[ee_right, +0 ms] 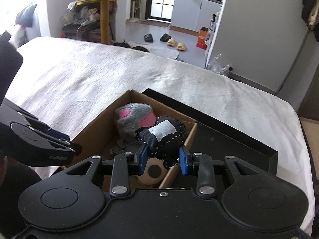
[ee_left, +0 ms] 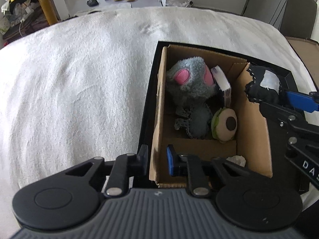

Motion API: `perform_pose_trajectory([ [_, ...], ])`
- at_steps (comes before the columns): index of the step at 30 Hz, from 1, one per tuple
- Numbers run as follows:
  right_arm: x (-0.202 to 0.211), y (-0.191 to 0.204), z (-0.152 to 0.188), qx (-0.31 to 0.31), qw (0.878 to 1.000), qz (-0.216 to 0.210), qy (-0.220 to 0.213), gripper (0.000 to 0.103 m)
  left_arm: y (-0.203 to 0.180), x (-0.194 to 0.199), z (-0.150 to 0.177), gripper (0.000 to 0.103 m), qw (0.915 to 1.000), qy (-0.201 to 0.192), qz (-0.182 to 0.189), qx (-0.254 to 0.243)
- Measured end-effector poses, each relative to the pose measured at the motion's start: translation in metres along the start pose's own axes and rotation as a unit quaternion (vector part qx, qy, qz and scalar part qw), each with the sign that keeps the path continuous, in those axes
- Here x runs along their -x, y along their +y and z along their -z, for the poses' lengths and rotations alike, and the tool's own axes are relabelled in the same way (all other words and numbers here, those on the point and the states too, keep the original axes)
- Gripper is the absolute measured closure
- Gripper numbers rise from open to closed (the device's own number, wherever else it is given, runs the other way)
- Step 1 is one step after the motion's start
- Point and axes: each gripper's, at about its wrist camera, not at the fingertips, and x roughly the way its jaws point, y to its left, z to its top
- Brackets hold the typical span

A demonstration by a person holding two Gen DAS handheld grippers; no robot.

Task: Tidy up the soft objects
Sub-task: 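Carry the black fabric item into the box and open the right tool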

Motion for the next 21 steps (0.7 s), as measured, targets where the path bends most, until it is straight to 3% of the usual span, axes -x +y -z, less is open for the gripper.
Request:
perform_pose_trajectory([
  [4,-0.005,0.009,-0.002,0.009,1.0,-0.004,0.006,0.068,0.002,-0.008,-0.001,0.095,0.9998,0.019,0.008,-0.001],
  [16,-0.018,0.034,-0.009,0.049,0.998,-0.019,0.023,0.068,0.006,-0.011,0.0,0.096,0.9997,0.018,0.015,-0.001],
  [21,-0.02,0.041,-0.011,0.052,0.998,-0.026,0.02,0.057,0.01,-0.012,0.0,0.096,0.9995,0.019,0.023,0.009],
])
